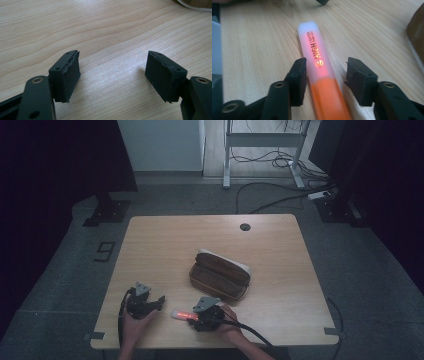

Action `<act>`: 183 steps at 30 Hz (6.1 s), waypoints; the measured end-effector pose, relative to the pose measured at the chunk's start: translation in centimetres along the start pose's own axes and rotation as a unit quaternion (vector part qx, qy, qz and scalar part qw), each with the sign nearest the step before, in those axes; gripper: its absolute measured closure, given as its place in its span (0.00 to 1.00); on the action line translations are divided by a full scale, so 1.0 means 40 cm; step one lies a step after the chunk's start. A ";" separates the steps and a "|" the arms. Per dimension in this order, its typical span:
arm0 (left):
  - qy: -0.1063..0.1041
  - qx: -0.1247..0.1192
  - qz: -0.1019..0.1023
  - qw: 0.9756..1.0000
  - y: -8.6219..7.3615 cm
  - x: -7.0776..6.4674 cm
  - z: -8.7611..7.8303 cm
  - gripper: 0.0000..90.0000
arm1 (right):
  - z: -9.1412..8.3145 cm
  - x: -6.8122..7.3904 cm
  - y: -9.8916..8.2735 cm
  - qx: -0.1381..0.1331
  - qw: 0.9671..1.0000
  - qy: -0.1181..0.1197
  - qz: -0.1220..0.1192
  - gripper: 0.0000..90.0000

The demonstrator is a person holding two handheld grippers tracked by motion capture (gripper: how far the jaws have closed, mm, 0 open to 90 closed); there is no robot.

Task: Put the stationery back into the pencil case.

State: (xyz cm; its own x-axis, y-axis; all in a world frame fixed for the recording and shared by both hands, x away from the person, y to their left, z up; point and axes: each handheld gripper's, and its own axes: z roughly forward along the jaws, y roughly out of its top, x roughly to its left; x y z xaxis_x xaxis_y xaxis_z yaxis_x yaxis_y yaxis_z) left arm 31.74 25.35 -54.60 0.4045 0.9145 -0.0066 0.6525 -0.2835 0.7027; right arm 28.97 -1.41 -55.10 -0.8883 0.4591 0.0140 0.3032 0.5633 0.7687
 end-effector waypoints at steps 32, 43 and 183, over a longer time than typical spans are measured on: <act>0.000 -0.001 -0.001 1.000 0.000 0.000 0.000 0.30 | -0.121 -0.057 0.030 -0.068 0.998 0.000 0.015 0.73; 0.000 -0.001 -0.001 1.000 0.000 0.000 0.000 0.30 | -0.179 -0.099 0.050 -0.097 0.995 -0.008 0.022 0.73; 0.000 -0.001 -0.001 1.000 0.000 -0.001 0.000 0.30 | -0.338 -0.292 -0.049 -0.131 0.981 -0.106 0.099 0.44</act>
State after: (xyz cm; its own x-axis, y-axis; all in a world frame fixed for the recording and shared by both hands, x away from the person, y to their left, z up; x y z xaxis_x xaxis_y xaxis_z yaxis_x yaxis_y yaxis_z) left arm 31.73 25.32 -54.60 0.4033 0.9150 -0.0081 0.6520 -0.2812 0.7041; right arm 34.07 -17.17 -48.13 -0.7211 0.6894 0.0683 0.3396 0.2658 0.9022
